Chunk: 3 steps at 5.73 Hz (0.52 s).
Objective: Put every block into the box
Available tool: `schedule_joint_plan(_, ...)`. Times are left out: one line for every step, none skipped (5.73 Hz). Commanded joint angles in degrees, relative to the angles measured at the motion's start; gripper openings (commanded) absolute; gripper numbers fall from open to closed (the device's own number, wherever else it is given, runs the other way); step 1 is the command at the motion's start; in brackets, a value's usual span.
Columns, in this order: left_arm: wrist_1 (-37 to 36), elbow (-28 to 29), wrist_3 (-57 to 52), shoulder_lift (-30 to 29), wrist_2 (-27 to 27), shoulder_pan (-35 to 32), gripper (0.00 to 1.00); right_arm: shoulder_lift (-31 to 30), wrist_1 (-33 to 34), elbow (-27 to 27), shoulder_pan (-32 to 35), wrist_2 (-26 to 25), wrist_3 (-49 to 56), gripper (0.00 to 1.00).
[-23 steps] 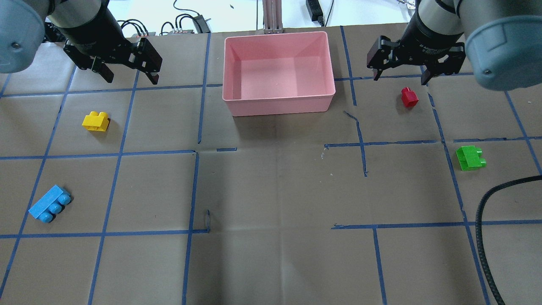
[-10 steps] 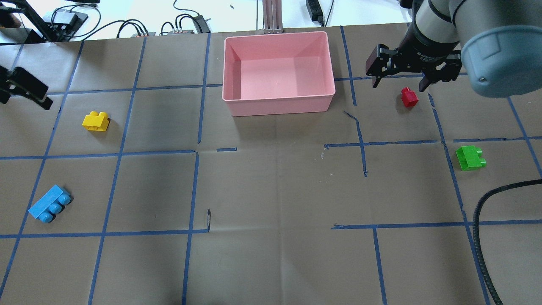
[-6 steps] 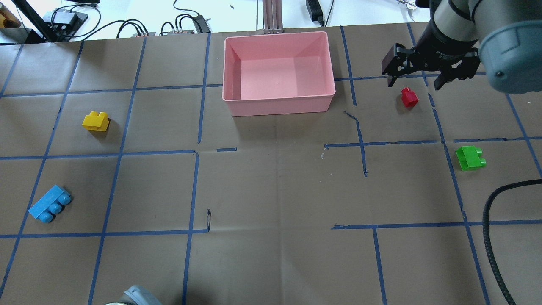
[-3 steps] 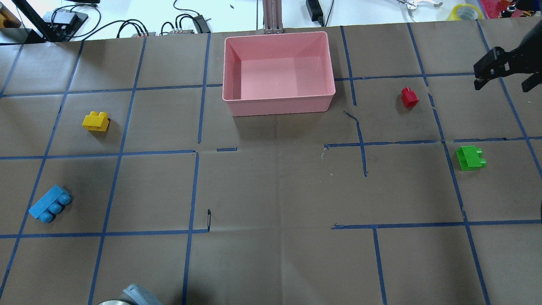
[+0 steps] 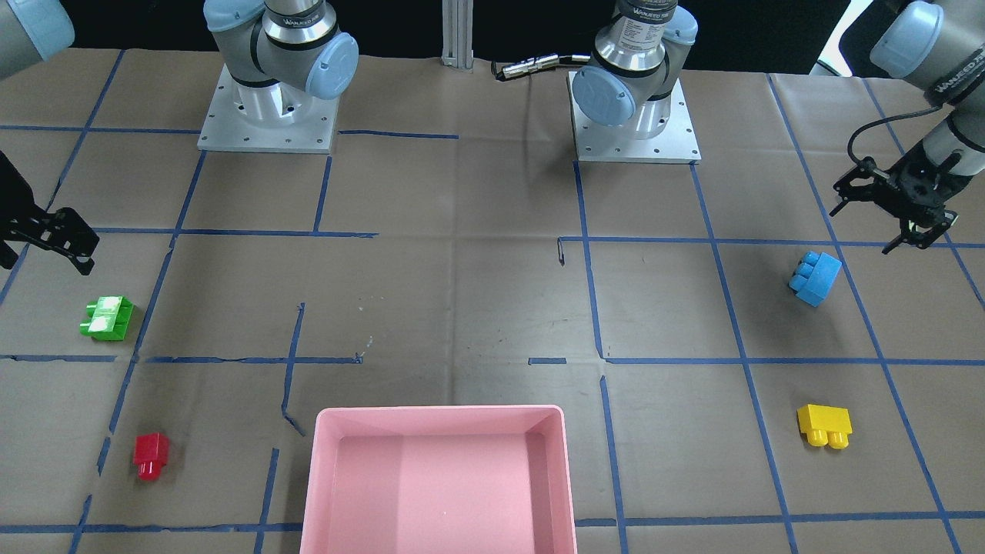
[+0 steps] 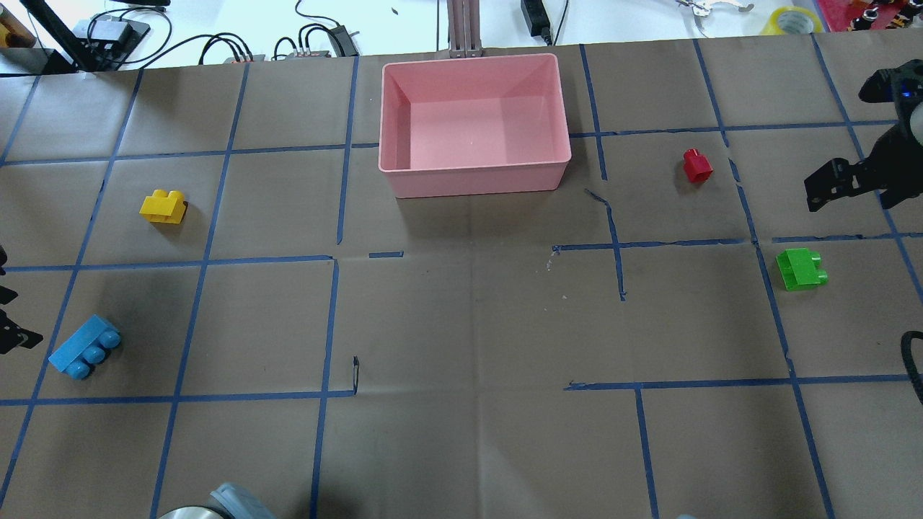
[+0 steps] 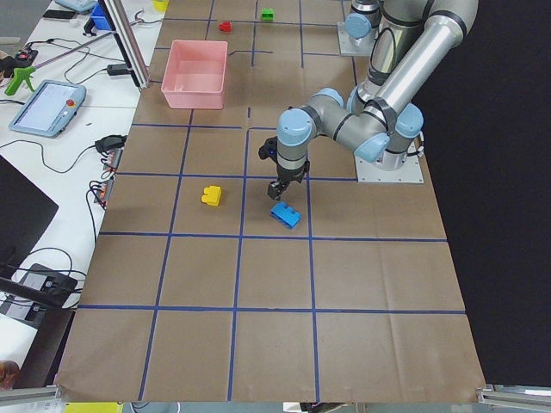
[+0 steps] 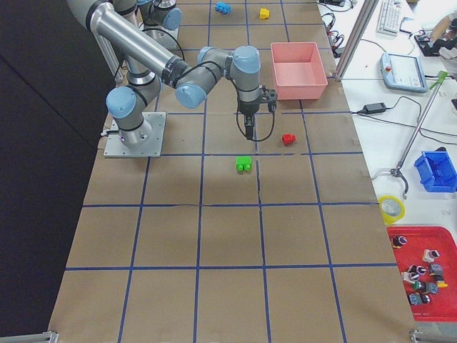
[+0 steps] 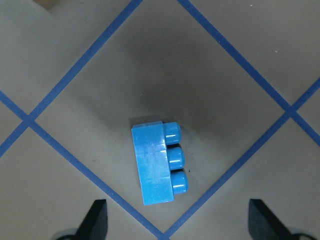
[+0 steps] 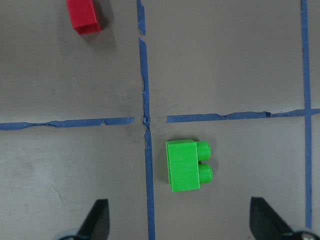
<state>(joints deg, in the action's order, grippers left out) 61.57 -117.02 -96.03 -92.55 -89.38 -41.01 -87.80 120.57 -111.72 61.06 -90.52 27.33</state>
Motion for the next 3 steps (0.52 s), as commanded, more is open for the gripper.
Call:
schedule_joint_plan(-10.8, -4.6, -0.4, -4.1, 0.2, 0.1, 0.99, 3.1, 1.5, -1.7, -0.3, 0.3, 4.7, 0.99)
schedule_joint_plan(-13.6, -4.8, 0.0, -6.9, 2.3, 0.4, 0.99, 6.6, 3.7, -1.4, -0.4, 0.2, 8.7, 0.99)
schedule_joint_plan(-17.7, -4.9, 3.1, -9.9, 3.5, 0.5, 0.99, 10.1, 5.4, -1.5, -1.1, 0.1, 11.4, 1.00)
